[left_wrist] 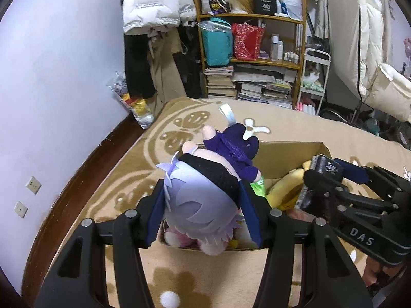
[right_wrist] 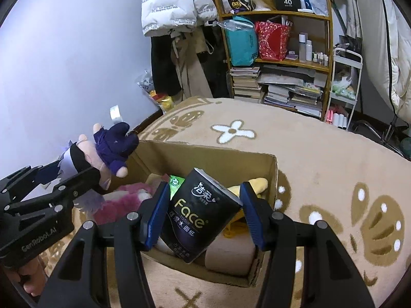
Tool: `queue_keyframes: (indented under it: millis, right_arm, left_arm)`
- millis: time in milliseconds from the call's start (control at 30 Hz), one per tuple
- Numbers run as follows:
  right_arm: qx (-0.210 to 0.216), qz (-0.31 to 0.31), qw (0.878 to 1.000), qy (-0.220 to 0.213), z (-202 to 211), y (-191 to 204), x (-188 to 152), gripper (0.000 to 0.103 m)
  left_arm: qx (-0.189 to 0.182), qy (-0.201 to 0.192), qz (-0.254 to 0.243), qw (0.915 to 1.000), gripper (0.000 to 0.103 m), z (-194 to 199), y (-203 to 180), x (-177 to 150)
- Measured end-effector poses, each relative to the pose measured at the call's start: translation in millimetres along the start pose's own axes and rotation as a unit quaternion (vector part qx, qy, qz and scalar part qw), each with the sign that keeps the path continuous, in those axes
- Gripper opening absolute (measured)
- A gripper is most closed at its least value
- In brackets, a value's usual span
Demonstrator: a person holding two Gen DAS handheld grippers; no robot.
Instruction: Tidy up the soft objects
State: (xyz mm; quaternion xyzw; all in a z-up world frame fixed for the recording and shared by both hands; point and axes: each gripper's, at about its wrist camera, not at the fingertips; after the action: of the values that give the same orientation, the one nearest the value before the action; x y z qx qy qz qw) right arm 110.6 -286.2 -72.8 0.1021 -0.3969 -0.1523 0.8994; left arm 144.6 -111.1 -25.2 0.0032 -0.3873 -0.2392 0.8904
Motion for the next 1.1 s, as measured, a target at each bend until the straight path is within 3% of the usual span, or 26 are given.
queue_keyframes:
  millis: [267,333,400,433,500,567,733,800,1100]
  right_arm:
    - [-0.003,-0.010,1.000,0.018,-13.2,-10.4,-2.7,0.060]
    - [0.000,-0.013,1.000,0.016,-11.2,-11.8,-2.6,0.060]
    - [0.001,-0.016,1.000,0.014,-9.0,-12.6,-1.3,0.061]
    - [-0.004,-0.019,1.000,0.013,-7.8,-13.2,-0.9,0.063]
    - [-0.012,-0.029,0.999,0.014,-4.8,-15.8,-1.1,0.079]
    - [-0.009,-0.039,0.999,0.014,-0.5,-18.8,-1.7,0.085]
    - [-0.008,-0.044,0.999,0.011,17.6,-17.3,-1.3,0.094]
    - [-0.006,-0.041,0.999,0.006,25.4,-14.5,-1.1,0.102]
    - [-0.011,-0.014,1.000,-0.019,72.5,7.8,2.3,0.103]
  left_arm:
    - [-0.013,0.013,-0.024,0.9995,0.058,-10.1,-16.6,-2.2]
    - [-0.009,0.013,-0.027,0.9995,0.065,-9.3,-16.8,-1.4]
    - [-0.005,0.016,-0.027,0.9995,0.082,-7.4,-14.9,-0.4]
    - [-0.004,0.018,-0.023,0.9996,0.085,-4.9,-12.5,-0.1]
    - [0.003,0.019,-0.018,0.9996,0.090,-0.7,-8.8,0.4]
    - [0.012,0.019,-0.013,0.9997,0.093,5.5,-4.1,-0.3]
    - [0.023,0.014,0.005,0.9996,0.097,23.5,10.9,-4.5]
    - [0.024,0.008,0.018,0.9995,0.100,32.3,17.9,-5.5]
    - [0.037,-0.027,0.004,0.9990,0.102,83.5,26.4,-9.9]
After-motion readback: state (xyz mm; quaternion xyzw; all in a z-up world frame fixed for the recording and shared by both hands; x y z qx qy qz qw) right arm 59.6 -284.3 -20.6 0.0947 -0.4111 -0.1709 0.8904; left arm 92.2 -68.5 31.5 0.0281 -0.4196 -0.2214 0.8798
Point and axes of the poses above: each gripper's, at about its wrist camera, not at the fingertips, and z roughly against the way its jaws point, y to its left, x to its top, and after that the axes turned 8 degrees about -z, right-handed
